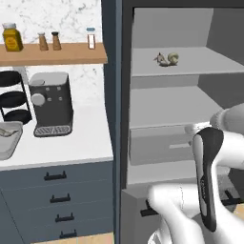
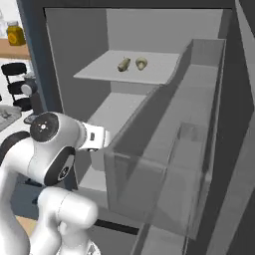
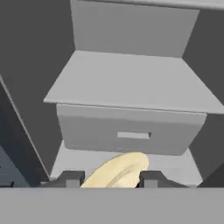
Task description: Place one mushroom and one fish in each tupperware on the nearby counter, to pack two identical lunches.
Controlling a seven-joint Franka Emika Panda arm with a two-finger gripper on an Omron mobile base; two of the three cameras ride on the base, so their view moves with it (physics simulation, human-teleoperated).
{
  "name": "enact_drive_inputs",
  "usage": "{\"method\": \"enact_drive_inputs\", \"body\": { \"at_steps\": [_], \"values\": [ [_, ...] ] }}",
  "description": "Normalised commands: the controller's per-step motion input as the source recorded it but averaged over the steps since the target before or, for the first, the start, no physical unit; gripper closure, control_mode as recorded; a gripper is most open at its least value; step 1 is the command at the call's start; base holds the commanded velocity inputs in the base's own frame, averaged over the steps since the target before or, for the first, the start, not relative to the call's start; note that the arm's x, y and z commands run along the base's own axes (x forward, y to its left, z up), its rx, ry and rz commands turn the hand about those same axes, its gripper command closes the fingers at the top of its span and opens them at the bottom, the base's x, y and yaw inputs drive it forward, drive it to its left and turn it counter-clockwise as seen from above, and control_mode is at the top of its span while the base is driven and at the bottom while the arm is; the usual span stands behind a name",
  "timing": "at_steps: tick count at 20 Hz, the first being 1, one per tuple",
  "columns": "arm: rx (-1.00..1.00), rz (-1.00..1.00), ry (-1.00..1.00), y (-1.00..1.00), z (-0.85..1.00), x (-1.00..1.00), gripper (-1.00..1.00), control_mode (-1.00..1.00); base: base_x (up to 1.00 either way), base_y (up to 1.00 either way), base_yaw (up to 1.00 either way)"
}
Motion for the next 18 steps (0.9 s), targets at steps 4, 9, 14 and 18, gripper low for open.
{"method": "enact_drive_inputs", "body": {
  "at_steps": [4,9,14,18],
  "values": [
    [0.0,0.0,0.0,0.0,0.0,0.0,1.0,1.0,-1.0,1.0,0.34],
    [0.0,0.0,0.0,0.0,0.0,0.0,1.0,1.0,-0.38,1.0,0.12],
    [0.0,0.0,0.0,0.0,0.0,0.0,1.0,1.0,0.78,1.0,-0.09],
    [0.0,0.0,0.0,0.0,0.0,0.0,1.0,1.0,1.0,1.0,-0.21]
  ]
}}
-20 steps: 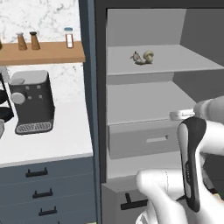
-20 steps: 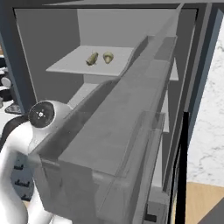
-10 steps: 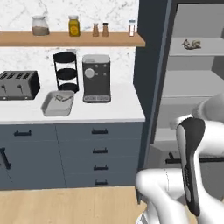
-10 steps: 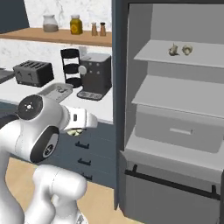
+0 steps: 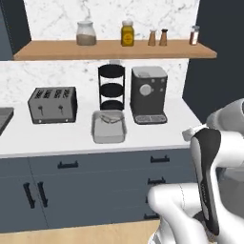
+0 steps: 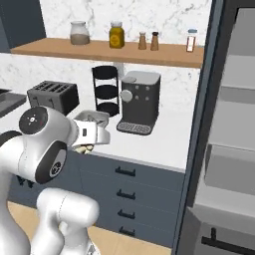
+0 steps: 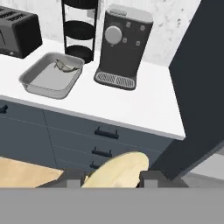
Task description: Place one mushroom and one fish in each tupperware on the nearby counter, to pack two identical lunches.
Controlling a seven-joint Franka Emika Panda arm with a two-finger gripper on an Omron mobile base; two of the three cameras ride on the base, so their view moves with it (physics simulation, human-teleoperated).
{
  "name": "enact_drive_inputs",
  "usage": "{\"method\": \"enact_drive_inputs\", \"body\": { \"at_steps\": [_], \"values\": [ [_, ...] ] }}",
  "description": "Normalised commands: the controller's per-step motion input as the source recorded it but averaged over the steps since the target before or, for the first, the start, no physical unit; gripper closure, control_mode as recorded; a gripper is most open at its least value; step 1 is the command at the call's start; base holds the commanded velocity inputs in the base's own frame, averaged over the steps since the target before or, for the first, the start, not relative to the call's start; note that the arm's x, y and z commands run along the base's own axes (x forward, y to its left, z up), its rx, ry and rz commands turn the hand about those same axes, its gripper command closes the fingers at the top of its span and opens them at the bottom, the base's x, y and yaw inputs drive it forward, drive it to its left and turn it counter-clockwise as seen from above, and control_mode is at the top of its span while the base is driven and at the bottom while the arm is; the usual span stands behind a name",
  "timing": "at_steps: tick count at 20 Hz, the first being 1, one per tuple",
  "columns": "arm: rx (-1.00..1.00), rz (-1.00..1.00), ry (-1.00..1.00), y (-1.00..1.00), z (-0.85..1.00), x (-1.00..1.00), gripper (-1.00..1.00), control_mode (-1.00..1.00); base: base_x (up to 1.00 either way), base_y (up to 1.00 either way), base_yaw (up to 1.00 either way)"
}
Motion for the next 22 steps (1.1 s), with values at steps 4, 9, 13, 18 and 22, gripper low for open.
{"method": "enact_drive_inputs", "body": {
  "at_steps": [4,9,13,18,22],
  "values": [
    [0.0,0.0,0.0,0.0,0.0,0.0,1.0,1.0,1.0,1.0,-0.2],
    [0.0,0.0,0.0,0.0,0.0,0.0,1.0,1.0,0.92,0.9,-0.24],
    [0.0,-0.17,0.37,0.49,-0.73,0.91,1.0,-1.0,0.0,0.0,0.0],
    [0.06,-0.03,0.39,-0.22,-1.0,0.85,1.0,-1.0,0.0,0.0,0.0],
    [0.3,0.0,0.23,-0.65,-0.96,0.55,1.0,-1.0,0.0,0.0,0.0]
  ]
}}
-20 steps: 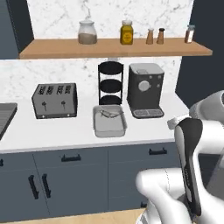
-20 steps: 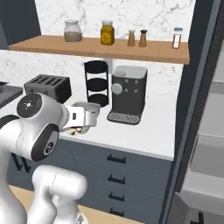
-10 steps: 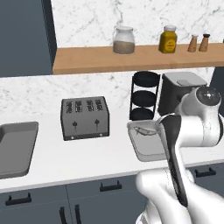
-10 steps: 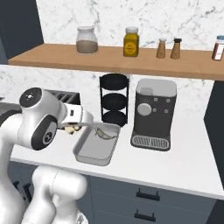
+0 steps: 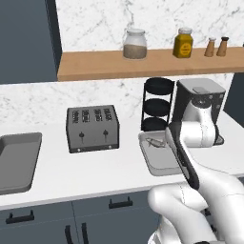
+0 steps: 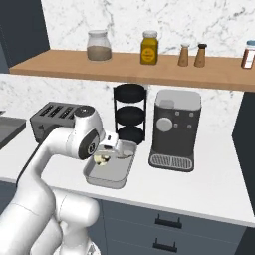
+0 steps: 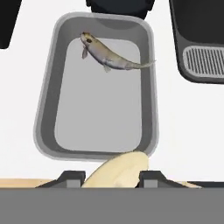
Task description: Place one mushroom and one fish in each tupperware on the nearby counter, to pack two identical lunches.
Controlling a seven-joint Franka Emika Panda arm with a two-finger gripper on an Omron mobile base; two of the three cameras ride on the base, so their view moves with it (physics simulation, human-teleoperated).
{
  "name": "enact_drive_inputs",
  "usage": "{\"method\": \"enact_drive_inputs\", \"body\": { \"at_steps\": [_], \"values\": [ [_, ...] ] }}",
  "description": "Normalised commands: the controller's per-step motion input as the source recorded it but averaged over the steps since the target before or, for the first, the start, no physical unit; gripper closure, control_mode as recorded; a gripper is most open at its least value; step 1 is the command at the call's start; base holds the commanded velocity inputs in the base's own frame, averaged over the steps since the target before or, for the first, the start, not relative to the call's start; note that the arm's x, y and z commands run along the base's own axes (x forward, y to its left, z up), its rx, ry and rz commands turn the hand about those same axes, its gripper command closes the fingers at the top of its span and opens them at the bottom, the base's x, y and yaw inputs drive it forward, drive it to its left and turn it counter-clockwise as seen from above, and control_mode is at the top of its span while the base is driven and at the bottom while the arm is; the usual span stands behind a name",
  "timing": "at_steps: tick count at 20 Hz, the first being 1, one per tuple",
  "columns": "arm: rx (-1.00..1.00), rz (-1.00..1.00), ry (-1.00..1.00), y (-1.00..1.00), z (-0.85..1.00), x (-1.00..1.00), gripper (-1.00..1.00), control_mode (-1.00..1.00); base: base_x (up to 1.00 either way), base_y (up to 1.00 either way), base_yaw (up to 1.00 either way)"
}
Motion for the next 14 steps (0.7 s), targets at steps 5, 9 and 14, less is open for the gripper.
{"method": "enact_drive_inputs", "body": {
  "at_steps": [5,9,14],
  "values": [
    [0.13,-0.01,0.02,0.48,-0.46,0.79,1.0,-1.0,0.0,0.0,0.0],
    [0.0,-0.03,0.02,0.7,-0.37,0.95,-1.0,-1.0,0.0,0.0,0.0],
    [0.01,0.01,0.0,-0.25,-0.76,0.83,-1.0,-1.0,0.0,0.0,0.0]
  ]
}}
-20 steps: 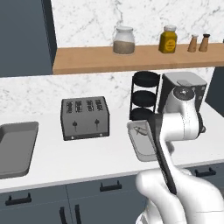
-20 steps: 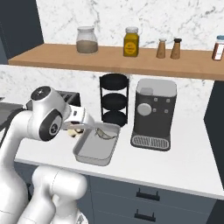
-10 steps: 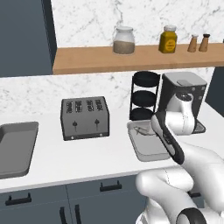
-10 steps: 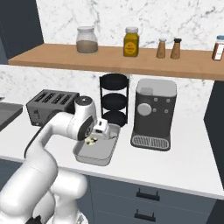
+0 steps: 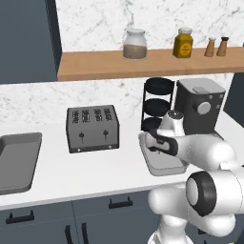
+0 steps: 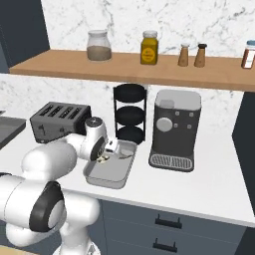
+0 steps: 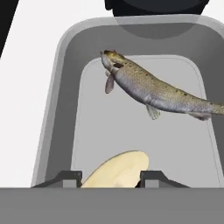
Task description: Place one mushroom and one fish in each tupperware on the nearby counter, to pack two identical lunches.
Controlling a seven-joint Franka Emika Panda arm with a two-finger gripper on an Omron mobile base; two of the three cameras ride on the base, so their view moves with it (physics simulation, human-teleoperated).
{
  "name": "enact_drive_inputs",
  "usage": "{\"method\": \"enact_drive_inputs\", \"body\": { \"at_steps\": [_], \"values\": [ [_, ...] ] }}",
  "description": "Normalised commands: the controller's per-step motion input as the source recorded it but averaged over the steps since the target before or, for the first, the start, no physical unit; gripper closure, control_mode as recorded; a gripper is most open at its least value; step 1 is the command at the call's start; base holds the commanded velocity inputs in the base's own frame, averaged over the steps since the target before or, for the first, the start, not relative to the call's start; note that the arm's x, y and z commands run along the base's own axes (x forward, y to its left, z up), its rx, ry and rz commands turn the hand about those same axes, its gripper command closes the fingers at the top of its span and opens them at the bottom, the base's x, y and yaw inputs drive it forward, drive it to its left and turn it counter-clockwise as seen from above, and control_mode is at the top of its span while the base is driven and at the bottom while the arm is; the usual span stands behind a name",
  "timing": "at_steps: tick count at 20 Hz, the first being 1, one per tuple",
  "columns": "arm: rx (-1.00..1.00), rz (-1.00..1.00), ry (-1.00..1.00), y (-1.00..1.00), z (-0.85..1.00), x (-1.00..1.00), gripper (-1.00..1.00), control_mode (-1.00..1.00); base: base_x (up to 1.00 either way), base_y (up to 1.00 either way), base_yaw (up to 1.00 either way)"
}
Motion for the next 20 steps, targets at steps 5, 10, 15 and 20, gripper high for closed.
{"method": "enact_drive_inputs", "body": {
  "at_steps": [5,10,15,20],
  "values": [
    [0.0,-0.01,0.01,0.0,0.03,0.0,-1.0,-1.0,0.0,0.0,0.0],
    [0.0,-0.13,0.01,0.04,0.86,-0.45,-1.0,-1.0,0.0,0.0,0.0],
    [-0.01,-0.19,0.03,-0.11,0.68,-0.88,-1.0,-1.0,0.0,0.0,0.0],
    [0.0,-0.1,-0.16,-0.03,0.18,-1.0,-1.0,-1.0,0.0,0.0,0.0]
  ]
}}
